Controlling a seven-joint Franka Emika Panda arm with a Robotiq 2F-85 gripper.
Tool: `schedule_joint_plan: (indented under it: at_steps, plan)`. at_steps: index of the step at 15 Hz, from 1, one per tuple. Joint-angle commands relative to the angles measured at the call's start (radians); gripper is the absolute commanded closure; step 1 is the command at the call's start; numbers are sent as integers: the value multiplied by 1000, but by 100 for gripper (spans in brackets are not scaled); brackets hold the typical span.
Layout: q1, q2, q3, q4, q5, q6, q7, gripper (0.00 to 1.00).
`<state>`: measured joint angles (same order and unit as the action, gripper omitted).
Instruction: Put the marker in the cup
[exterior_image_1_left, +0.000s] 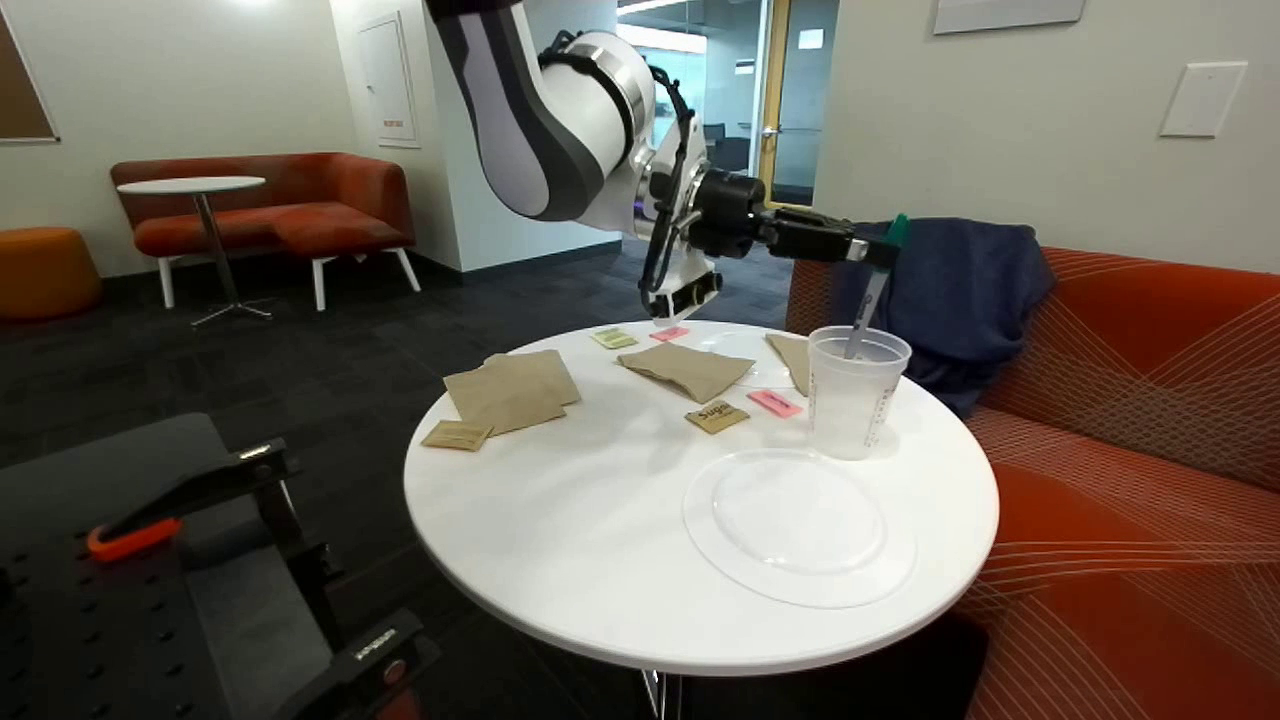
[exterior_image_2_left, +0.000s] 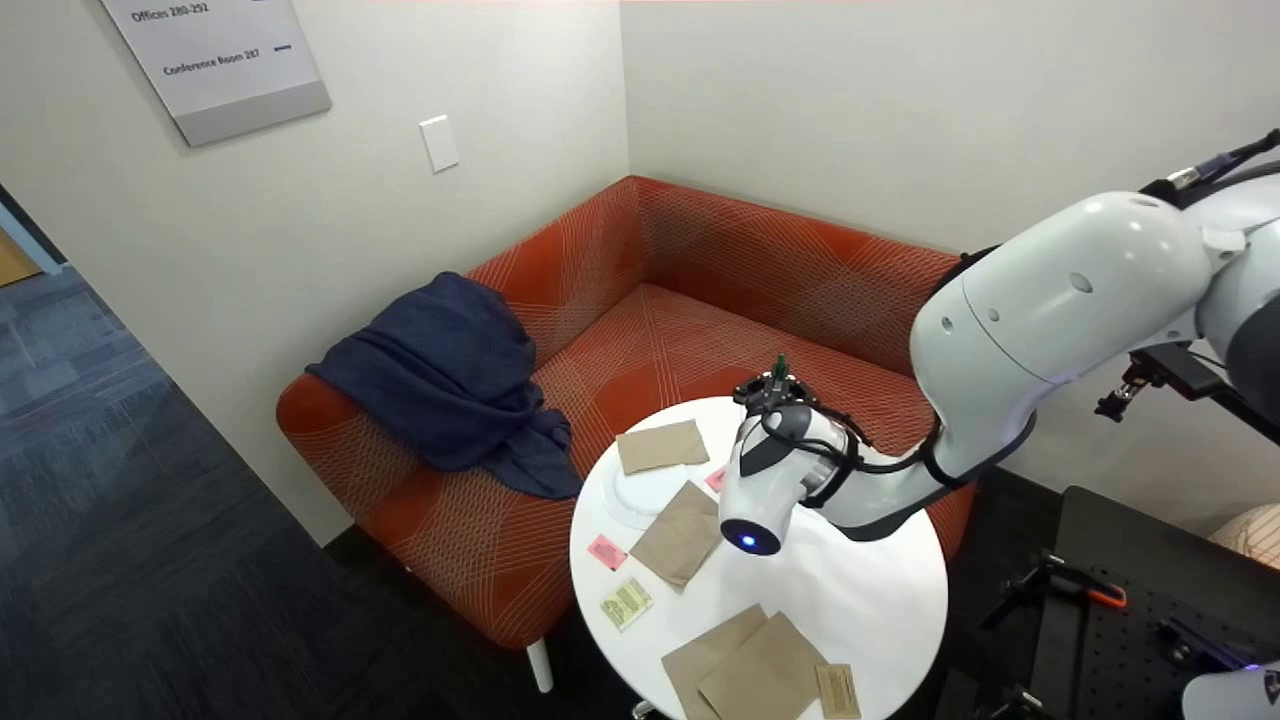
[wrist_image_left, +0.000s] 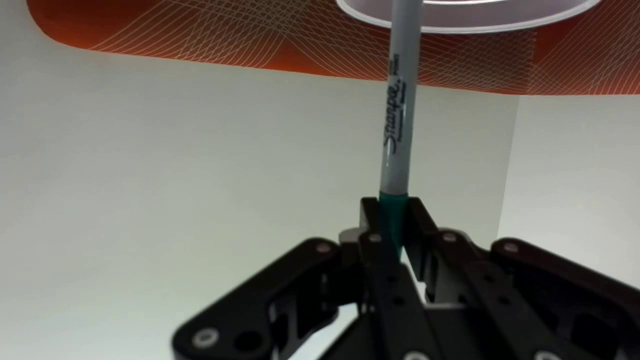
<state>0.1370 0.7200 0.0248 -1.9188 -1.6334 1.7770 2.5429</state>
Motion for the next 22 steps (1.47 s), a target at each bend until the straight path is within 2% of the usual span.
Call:
schedule_joint_plan:
  at_steps: [1,17,18,19,22]
  plan:
    - [-7,41,12,36,-26,-51,40,96]
    - [0,174,10,142,-40,-83,41,96]
    - [1,180,9,148,-40,-85,40,60]
    - [2,184,9,154,-39,-87,40,59]
    - [3,192,9,169,-38,-93,40,37]
